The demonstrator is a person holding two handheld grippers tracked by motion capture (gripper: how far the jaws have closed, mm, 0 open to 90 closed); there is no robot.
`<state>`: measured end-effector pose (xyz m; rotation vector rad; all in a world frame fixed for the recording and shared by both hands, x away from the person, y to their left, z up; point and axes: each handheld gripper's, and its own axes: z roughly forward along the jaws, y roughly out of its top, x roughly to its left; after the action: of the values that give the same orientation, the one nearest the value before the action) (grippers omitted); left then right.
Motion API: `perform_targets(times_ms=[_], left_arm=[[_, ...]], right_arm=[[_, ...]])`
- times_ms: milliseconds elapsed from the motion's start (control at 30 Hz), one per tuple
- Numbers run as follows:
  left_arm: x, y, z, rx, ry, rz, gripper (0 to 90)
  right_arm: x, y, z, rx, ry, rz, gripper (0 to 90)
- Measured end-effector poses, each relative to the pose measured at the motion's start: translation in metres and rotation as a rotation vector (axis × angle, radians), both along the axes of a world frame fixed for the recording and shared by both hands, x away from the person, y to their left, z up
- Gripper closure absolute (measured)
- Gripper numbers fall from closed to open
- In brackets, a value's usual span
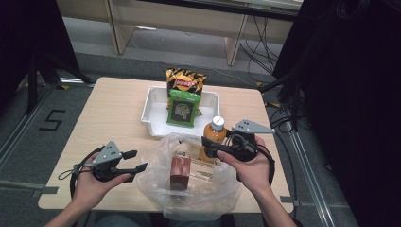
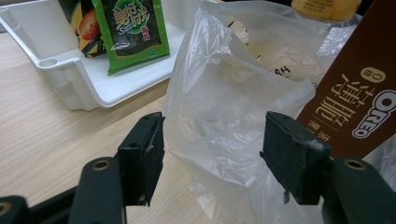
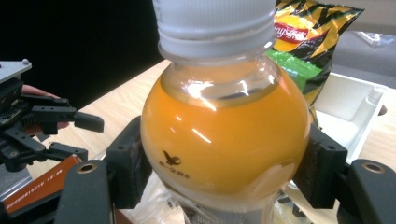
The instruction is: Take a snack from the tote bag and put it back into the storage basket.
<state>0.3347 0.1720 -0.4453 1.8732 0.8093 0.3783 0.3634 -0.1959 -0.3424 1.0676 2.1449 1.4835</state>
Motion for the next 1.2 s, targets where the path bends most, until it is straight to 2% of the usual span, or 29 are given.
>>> perform_targets(times_ms=[33,67,167,200,233,300,333,400,433,467,500,567,667,700,767,800,833,867,900,1033,1100,1167,1200], left_arm=[[0.0,0.0,0.0,0.0,0.0,0.0,38.1],[0.0,0.0,0.0,0.0,-0.001,0.0,38.1],[0.0,0.001,0.0,0.001,-0.003,-0.003,38.1],[0.0,0.001,0.0,0.001,-0.002,-0.002,38.1],[0.0,0.001,0.0,0.0,-0.001,0.0,38.1],[0.0,0.0,0.0,0.001,0.0,0.001,38.1],[0.0,0.0,0.0,0.0,0.001,0.002,38.1],[0.0,0.0,0.0,0.008,0.002,0.006,38.1],[0.0,0.0,-0.001,0.006,0.001,0.002,38.1],[0.0,0.0,-0.001,0.006,0.001,0.001,38.1],[0.0,0.0,-0.001,0.006,0.0,0.001,38.1],[0.0,0.0,-0.001,0.007,-0.001,-0.001,38.1],[0.0,-0.001,0.0,0.009,0.001,0.003,38.1],[0.0,-0.001,0.0,0.006,0.001,0.004,38.1],[0.0,0.0,0.0,0.006,0.003,0.008,38.1],[0.0,0.0,0.0,0.007,0.002,0.007,38.1],[0.0,0.0,-0.001,0.003,0.002,0.006,38.1],[0.0,0.0,-0.001,0.004,0.001,0.003,38.1],[0.0,0.0,-0.001,0.006,0.0,0.001,38.1],[0.0,0.0,0.0,0.006,0.002,0.008,38.1],[0.0,0.0,0.0,0.007,0.002,0.008,38.1],[0.0,0.0,-0.001,0.005,0.001,0.003,38.1],[0.0,-0.001,-0.001,0.006,0.003,0.007,38.1]], right_arm=[[0.002,-0.001,0.001,-0.009,-0.009,0.014,32.1],[0.001,0.0,0.002,0.007,-0.004,-0.001,32.0],[0.004,0.0,0.005,0.009,0.002,0.002,32.1],[0.006,-0.001,0.006,0.009,-0.02,-0.005,32.1],[0.006,-0.001,0.008,0.009,-0.011,-0.005,32.1],[0.01,-0.002,0.01,0.006,-0.039,-0.007,32.0],[0.009,0.0,0.012,0.02,0.001,-0.022,32.1],[0.013,-0.001,0.014,0.013,-0.045,-0.015,32.0],[0.013,0.0,0.015,0.018,-0.034,-0.019,32.1],[0.015,-0.001,0.015,0.009,-0.058,-0.017,32.1],[0.014,0.001,0.016,0.031,-0.02,-0.023,32.1],[0.017,-0.001,0.016,0.014,-0.044,-0.017,32.0],[0.019,-0.001,0.017,0.022,-0.021,-0.032,32.1],[0.022,-0.001,0.016,0.018,-0.045,-0.034,32.1],[0.023,-0.002,0.017,0.017,-0.032,-0.05,32.0],[0.026,-0.003,0.016,0.008,-0.062,-0.048,32.1],[0.026,-0.003,0.016,0.02,-0.028,-0.045,32.1],[0.027,-0.002,0.017,0.021,-0.026,-0.058,32.1],[0.029,-0.003,0.016,0.014,-0.04,-0.055,32.1],[0.034,-0.003,0.017,0.02,-0.029,-0.07,32.1],[0.036,-0.004,0.017,0.016,-0.046,-0.076,32.1],[0.038,-0.004,0.017,0.013,-0.033,-0.072,32.1],[0.041,-0.004,0.017,0.013,-0.05,-0.075,32.1]])
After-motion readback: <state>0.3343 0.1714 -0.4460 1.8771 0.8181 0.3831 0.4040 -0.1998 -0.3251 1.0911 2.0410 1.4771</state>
